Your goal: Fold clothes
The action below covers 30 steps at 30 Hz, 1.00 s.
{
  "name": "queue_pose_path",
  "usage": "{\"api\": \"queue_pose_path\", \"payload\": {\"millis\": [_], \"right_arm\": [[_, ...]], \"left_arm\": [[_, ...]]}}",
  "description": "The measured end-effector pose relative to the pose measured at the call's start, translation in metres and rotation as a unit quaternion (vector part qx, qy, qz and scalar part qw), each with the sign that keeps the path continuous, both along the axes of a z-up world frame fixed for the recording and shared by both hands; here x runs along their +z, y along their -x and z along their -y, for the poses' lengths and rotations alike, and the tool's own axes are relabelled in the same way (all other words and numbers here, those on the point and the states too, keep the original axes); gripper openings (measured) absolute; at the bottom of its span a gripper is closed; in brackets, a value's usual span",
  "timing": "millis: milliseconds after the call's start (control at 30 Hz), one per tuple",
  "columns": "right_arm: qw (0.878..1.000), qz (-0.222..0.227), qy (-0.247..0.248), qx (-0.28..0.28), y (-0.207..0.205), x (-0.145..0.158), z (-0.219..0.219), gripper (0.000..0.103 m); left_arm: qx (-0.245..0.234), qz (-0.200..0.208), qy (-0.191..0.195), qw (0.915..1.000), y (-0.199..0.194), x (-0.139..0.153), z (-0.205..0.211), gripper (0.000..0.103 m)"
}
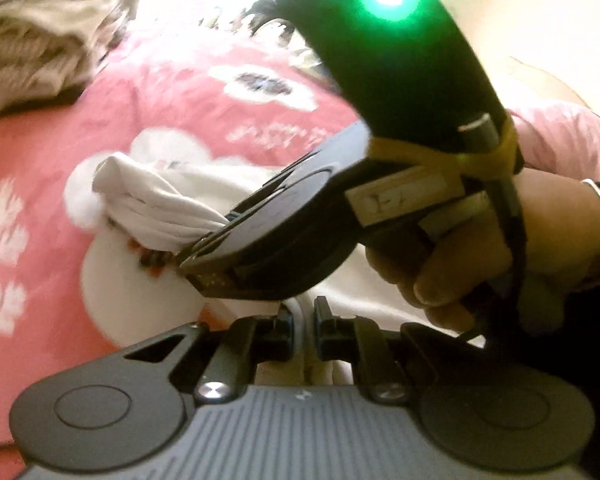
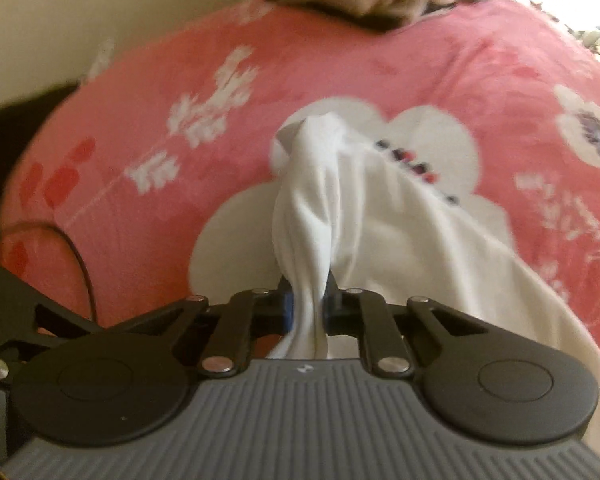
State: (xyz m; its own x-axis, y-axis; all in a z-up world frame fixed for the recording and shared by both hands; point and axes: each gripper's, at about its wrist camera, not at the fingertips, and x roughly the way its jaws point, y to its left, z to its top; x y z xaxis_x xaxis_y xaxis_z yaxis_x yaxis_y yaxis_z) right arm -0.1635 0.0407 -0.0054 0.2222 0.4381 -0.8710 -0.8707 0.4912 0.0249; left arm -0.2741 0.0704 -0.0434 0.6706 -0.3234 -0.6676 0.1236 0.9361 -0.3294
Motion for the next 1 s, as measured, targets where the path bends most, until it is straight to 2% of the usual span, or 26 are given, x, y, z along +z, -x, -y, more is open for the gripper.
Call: {"api": "queue_pose_path", "payload": {"millis": [167,333,500,667,767,933,1000], "right_arm": [[0.996,0.006,-0.064,-0.068,-0.026,0.03,0.051,0.011],[0.979,0.016,-0.122,-0.163,-0.054,0.052,0.126,0.01],[0.948,0.023,-0.174,-0.266,-0.07,0.051,0.212,0.01],[0.9,-0.003,-0.206,-0.384,-0.073,0.019,0.298,0.01],[0.877,-0.019,-0.214,-0.429,-0.07,-0.003,0.328,0.01],[0.86,-0.016,-0.235,-0.452,-0.066,0.0,0.36,0.01],[0.858,-0.011,-0.24,-0.454,-0.068,0.007,0.372,0.01]], "left_arm": [[-0.057,0.033,0.0,0.9979,-0.031,0.021,0.023,0.011],[-0.143,0.06,-0.008,0.9879,-0.073,0.039,0.067,0.011],[-0.225,0.068,-0.007,0.9721,-0.11,0.043,0.125,0.011],[-0.301,0.035,0.001,0.953,-0.14,0.015,0.185,0.011],[-0.328,0.015,0.01,0.9445,-0.152,0.002,0.212,0.011],[-0.343,0.016,0.036,0.9386,-0.156,0.004,0.232,0.011],[-0.346,0.017,0.044,0.9371,-0.161,0.006,0.24,0.011]]}}
